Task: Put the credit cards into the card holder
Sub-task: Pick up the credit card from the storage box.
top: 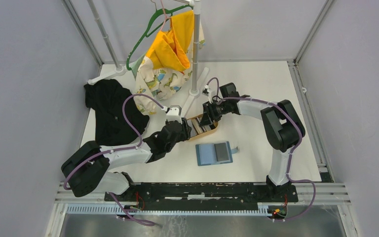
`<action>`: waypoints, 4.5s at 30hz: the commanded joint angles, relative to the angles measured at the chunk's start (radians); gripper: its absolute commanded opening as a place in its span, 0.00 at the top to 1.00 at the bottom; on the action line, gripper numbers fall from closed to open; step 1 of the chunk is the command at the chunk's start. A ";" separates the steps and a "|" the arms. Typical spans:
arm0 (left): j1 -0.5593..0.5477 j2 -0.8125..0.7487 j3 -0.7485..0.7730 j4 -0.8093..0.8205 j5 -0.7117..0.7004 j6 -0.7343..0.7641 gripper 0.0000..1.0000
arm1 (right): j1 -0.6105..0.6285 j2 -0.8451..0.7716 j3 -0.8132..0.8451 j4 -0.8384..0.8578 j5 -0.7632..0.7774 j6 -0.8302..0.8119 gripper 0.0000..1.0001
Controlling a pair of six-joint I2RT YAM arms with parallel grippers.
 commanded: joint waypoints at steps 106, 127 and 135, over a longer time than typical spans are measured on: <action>0.005 -0.071 -0.054 0.117 0.011 -0.016 0.52 | -0.014 0.027 -0.057 0.232 -0.192 0.258 0.72; 0.006 -0.081 -0.060 0.125 0.016 -0.014 0.52 | -0.056 -0.019 -0.061 0.199 -0.143 0.195 0.97; 0.005 -0.143 -0.065 0.121 0.046 -0.003 0.50 | -0.075 -0.068 -0.066 0.173 -0.139 0.151 1.00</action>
